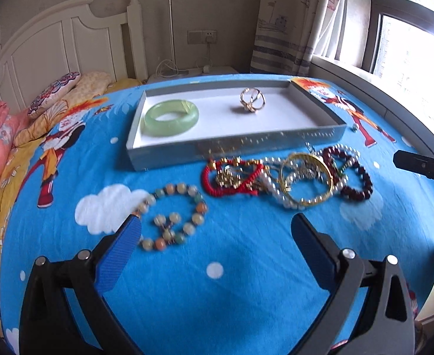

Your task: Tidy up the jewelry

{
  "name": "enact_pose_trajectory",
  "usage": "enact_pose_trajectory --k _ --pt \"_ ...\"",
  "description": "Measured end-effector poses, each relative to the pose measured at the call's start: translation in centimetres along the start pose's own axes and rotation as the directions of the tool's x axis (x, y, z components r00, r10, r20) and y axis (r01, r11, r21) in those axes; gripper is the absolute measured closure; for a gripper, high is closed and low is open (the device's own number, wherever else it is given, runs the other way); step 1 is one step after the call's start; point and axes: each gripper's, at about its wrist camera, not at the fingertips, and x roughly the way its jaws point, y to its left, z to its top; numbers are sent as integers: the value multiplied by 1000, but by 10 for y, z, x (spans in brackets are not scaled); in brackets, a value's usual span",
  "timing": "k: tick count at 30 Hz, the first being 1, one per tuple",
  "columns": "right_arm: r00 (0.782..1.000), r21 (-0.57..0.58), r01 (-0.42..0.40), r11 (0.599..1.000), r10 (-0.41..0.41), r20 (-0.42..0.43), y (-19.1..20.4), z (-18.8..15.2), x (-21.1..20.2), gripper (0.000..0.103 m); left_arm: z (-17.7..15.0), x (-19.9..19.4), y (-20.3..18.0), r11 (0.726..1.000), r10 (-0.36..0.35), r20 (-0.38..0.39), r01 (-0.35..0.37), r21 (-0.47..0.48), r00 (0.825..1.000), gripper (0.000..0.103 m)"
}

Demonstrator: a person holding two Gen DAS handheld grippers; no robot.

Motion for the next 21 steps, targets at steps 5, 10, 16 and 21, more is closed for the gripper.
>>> enact_pose_trajectory --k 5,10,16,21 --pt "999 -164 -22 986 14 -49 43 -16 14 34 -2 2 13 997 -49 -13 48 -65 999 2" --pt "996 -249 19 968 -41 -84 64 -22 32 56 -1 9 23 990 -71 -43 65 -125 997 2" --pt "993 -309 6 951 -41 -108 71 -19 39 70 -1 11 20 991 -76 -53 69 -115 996 2" --pt "979 -442 38 896 -123 -165 88 -16 63 71 -1 13 20 990 -83 -56 76 -121 995 2"
